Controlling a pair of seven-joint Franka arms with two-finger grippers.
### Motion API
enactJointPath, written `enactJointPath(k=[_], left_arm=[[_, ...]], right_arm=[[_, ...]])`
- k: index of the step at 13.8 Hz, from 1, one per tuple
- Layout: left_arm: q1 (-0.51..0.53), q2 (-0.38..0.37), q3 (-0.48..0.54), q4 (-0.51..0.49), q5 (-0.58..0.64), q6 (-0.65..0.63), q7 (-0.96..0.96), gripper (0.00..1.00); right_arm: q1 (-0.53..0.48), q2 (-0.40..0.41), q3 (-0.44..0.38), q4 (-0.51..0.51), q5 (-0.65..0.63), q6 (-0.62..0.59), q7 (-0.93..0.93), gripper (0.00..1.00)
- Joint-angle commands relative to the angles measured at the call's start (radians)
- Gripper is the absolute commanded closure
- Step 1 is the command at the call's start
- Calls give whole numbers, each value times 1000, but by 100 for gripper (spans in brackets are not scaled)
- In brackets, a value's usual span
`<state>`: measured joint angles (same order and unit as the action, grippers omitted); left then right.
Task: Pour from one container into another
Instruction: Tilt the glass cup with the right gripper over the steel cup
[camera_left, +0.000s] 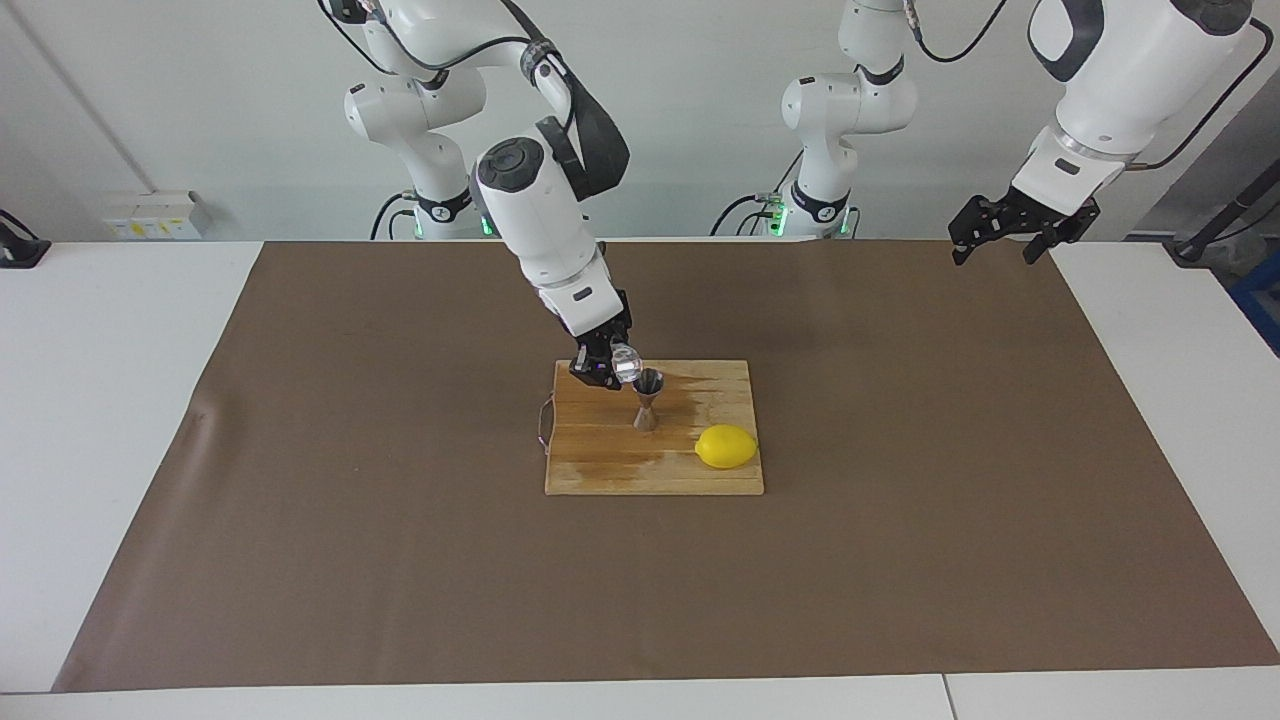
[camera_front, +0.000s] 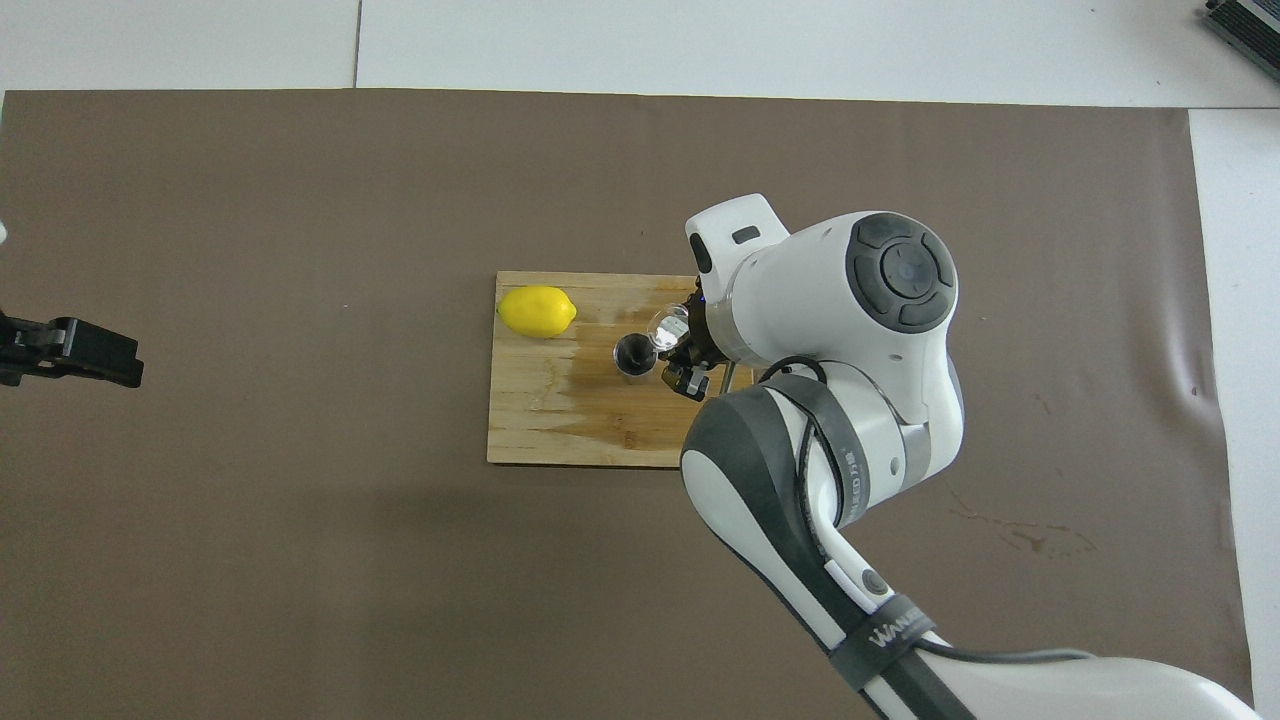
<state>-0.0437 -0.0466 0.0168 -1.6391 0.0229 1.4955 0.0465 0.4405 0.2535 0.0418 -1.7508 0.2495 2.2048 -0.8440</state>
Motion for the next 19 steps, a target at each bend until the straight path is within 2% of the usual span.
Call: enactJointPath(k=[1,6,11,19], left_arm=[[1,-13,2,-8,19,-1,13,0],[1,-13,2,-8,19,-1,13,0],[1,-13,2,-8,20,-1,13,0],[1,-13,2,-8,19,-1,13,0]], right_arm=[[4,32,-5,45,-41,-30,32,100],[6,78,-5,114,-62,-54,63,100],[26,78,-8,128,-102,-123,77,100],[47,85,-8,149,-153,-162,126,100]])
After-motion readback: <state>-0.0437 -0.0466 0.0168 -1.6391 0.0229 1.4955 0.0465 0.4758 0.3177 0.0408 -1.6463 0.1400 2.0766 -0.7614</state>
